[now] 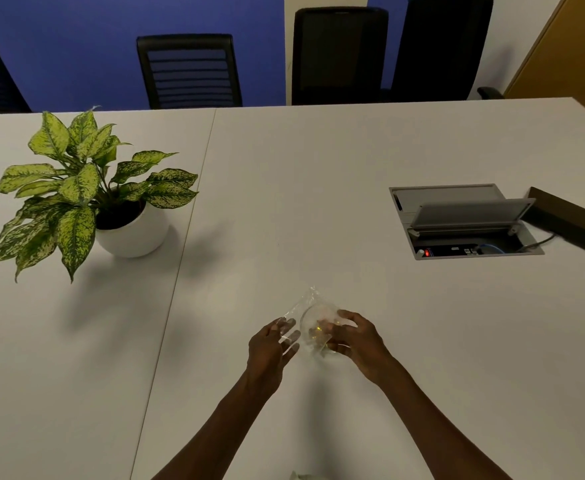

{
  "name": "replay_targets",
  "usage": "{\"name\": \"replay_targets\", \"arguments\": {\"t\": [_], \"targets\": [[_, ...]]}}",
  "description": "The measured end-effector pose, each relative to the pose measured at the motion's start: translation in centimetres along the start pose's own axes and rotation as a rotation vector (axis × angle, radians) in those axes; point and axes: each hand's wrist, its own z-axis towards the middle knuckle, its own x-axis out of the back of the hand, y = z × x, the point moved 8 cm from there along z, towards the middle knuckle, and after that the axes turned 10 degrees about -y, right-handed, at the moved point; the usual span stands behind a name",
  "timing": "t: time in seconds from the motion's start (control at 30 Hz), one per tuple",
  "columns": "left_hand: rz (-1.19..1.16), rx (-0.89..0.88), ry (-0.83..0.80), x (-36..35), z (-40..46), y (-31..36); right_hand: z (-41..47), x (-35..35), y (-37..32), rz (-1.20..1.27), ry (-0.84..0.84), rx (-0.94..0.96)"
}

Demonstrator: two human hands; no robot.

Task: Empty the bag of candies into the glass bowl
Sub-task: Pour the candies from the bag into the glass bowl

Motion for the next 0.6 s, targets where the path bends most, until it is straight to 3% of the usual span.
{"name": "replay_targets", "arguments": {"t": [0.23,0.47,0.6], "targets": [[-0.106,-0.066,-0.018,-1.4,-0.5,0.8,0.0,-3.1,0.5,-0.092,-0.063,0.006],[-0.189,-0.08,-0.052,-1.3,-0.8,0.9,-0.6,-3.0,-0.7,-0.239,-0.032,0.032],[-0.211,-0.068,-0.108,-1.0,-1.1,0.7,-0.4,-2.7,-1.5,-0.165,0.046,0.044]]}}
